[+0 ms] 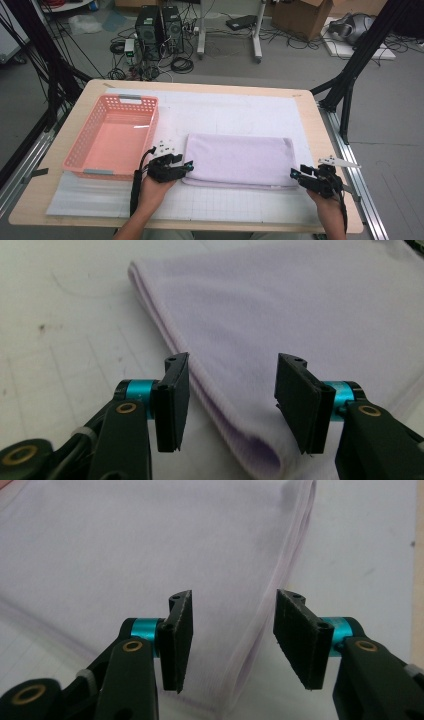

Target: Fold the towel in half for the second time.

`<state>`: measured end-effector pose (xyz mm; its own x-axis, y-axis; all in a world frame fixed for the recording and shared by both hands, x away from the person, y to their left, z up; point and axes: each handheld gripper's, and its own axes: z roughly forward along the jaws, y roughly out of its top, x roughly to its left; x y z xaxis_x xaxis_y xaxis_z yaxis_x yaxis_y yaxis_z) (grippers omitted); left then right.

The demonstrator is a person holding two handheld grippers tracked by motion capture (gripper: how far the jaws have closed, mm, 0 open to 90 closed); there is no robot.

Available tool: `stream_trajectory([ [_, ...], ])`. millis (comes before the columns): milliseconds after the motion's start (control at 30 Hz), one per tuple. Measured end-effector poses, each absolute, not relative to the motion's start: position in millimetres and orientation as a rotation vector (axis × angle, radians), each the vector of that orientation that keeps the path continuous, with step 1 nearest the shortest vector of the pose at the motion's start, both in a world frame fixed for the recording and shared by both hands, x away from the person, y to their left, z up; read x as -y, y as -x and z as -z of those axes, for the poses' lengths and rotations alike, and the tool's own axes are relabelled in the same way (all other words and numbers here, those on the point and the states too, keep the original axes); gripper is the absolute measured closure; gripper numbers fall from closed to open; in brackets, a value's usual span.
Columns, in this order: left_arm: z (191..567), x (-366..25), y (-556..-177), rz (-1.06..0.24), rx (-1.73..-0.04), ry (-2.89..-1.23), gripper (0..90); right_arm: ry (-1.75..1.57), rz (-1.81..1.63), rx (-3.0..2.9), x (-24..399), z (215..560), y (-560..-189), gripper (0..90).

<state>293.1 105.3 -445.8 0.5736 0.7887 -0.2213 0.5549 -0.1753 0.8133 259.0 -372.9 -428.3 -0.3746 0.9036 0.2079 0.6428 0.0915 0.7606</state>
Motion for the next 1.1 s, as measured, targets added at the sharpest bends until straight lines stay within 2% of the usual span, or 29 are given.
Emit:
stream_trajectory([
  [100, 448, -107, -287, -0.271, -1.114, -1.867, 54.3, -1.546, -1.127, -2.106, 375, 434, -251, 58.0],
  [133, 448, -107, -287, -0.271, -1.114, -1.867, 58.0, -1.546, -1.127, -2.106, 375, 434, -251, 58.0],
  [167, 448, -106, -283, -0.249, -1.102, -1.897, 69.1, -1.570, -1.144, -2.126, 378, 436, -248, 74.2],
  [233, 448, -106, -282, -0.244, -1.100, -1.899, 83.0, -1.554, -1.163, -2.132, 379, 435, -246, 84.4],
  [267, 444, -105, -278, -0.265, -1.083, -1.897, 85.5, -1.540, -1.163, -2.130, 379, 433, -245, 85.5],
  [567, 439, -114, -258, -0.265, -1.057, -1.865, 85.0, -1.509, -1.197, -2.126, 380, 425, -232, 86.3],
  [633, 442, -115, -257, -0.264, -1.062, -1.867, 83.5, -1.522, -1.185, -2.135, 381, 429, -231, 86.2],
  [700, 444, -116, -258, -0.277, -1.065, -1.871, 77.7, -1.530, -1.158, -2.149, 381, 432, -232, 83.6],
  [767, 444, -117, -258, -0.304, -1.057, -1.859, 66.5, -1.540, -1.115, -2.135, 380, 434, -232, 71.3],
  [833, 443, -118, -258, -0.328, -1.038, -1.831, 56.4, -1.544, -1.137, -2.104, 383, 432, -231, 64.7],
  [933, 441, -119, -258, -0.346, -0.997, -1.788, 45.3, -1.515, -1.177, -2.032, 387, 426, -227, 51.5],
  [1100, 434, -122, -257, -0.355, -0.951, -1.699, 30.9, -1.424, -1.211, -1.958, 388, 420, -221, 34.4],
])
